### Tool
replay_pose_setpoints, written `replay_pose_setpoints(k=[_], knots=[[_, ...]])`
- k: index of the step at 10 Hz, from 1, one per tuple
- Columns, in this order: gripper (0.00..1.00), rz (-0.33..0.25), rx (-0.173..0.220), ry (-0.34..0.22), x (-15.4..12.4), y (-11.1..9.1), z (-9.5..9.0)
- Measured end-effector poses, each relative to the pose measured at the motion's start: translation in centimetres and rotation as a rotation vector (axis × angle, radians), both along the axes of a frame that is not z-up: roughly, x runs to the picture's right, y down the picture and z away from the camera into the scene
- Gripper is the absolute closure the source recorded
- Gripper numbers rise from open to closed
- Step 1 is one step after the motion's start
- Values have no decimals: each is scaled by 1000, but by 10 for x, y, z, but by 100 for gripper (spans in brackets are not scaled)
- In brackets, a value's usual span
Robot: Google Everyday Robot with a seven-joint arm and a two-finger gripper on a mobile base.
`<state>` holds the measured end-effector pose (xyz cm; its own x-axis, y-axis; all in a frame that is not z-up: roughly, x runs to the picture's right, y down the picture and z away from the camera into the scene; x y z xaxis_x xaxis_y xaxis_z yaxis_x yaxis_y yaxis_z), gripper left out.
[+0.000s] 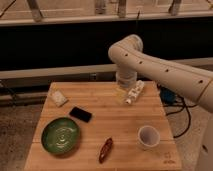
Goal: Move the arm in a circular motion
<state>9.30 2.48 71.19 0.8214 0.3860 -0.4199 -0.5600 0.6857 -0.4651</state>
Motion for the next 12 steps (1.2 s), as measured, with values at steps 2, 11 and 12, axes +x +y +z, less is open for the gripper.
replay_pose_setpoints(k=[2,11,12], knots=[[20,-30,12,-48,-32,-4,5],[20,-186,5,-269,-83,47,-61],[20,-177,5,-265,-71,50,-68]])
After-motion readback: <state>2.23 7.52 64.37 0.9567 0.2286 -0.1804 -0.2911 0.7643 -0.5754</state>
